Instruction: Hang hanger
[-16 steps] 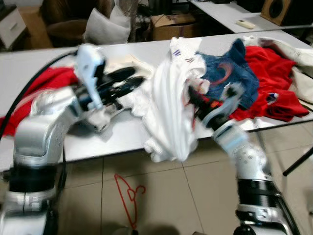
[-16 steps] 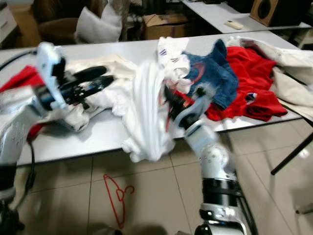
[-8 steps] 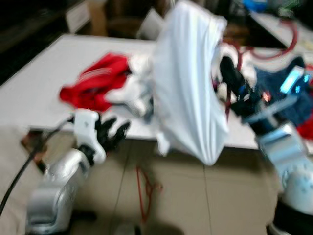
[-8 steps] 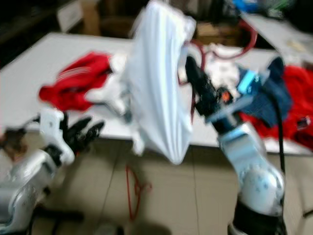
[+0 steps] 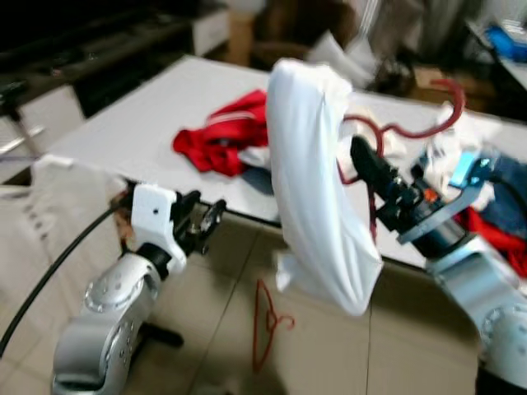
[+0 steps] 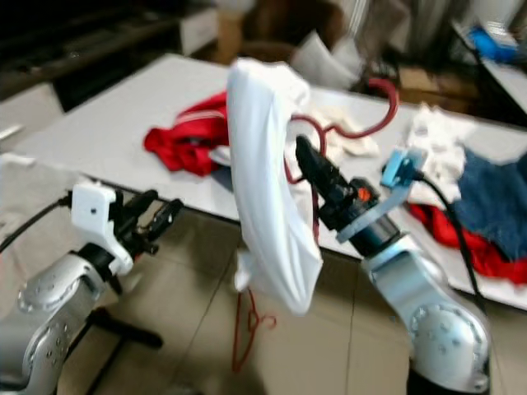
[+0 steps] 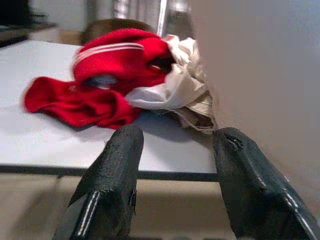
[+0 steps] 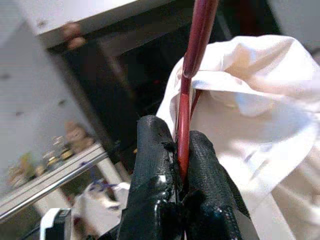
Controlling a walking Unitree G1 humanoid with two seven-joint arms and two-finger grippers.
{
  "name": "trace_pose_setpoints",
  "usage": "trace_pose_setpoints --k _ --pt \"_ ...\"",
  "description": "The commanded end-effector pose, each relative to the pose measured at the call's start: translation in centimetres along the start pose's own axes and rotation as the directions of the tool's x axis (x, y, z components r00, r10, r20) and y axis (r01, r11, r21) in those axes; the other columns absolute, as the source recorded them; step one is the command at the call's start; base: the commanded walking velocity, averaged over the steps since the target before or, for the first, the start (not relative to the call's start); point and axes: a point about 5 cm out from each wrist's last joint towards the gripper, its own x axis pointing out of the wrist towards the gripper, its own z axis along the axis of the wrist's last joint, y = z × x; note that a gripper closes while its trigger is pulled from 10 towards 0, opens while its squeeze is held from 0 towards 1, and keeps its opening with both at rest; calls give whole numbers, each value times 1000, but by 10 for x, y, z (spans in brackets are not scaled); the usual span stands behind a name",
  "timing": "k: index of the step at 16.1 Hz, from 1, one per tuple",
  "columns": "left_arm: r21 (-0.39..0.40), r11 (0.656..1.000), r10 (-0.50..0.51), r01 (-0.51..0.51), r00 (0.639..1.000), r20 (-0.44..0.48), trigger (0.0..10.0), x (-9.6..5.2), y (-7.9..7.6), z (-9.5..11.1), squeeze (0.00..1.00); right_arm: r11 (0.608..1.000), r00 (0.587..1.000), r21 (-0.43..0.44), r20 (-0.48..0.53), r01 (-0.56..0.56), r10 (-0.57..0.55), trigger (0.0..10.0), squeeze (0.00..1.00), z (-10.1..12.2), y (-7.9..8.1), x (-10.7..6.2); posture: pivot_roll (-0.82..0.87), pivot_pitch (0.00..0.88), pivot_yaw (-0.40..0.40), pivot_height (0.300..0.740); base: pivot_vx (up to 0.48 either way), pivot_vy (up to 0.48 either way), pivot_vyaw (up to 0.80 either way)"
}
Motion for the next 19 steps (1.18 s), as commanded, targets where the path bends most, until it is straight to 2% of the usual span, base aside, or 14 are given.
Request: trace_pose_setpoints --k 1,6,8,12,16,19 --pt "3 1000 -25 25 1000 11 10000 -1 -9 1 0 1000 1000 -17 3 -14 14 10000 0 7 1 -3 -48 0 -46 710 0 -439 800" --pt "3 1000 -17 17 1000 -7 10000 -11 -10 -2 0 996 994 -42 -82 -75 72 10000 0 4 0 -4 -14 0 -54 710 0 -394 800" --pt "-30 999 -25 24 999 -29 10000 -16 -9 -4 0 992 985 -69 -145 -106 95 10000 0 -4 0 -1 -1 0 -57 710 0 0 800" --pt "-22 1000 -17 16 998 -56 10000 -24 -9 -8 0 976 955 -39 -216 -216 203 10000 0 -18 15 1 14 0 -60 710 0 0 800" --pt "-3 1000 -3 3 997 -76 10000 -27 -10 -11 0 981 950 -37 -260 -190 174 10000 0 -28 5 -2 27 0 -93 710 0 0 800" --pt "-6 1000 23 -23 996 -86 10000 -31 -12 -15 0 990 932 -83 -352 -118 81 10000 0 -41 -15 -10 40 0 -100 710 0 0 800"
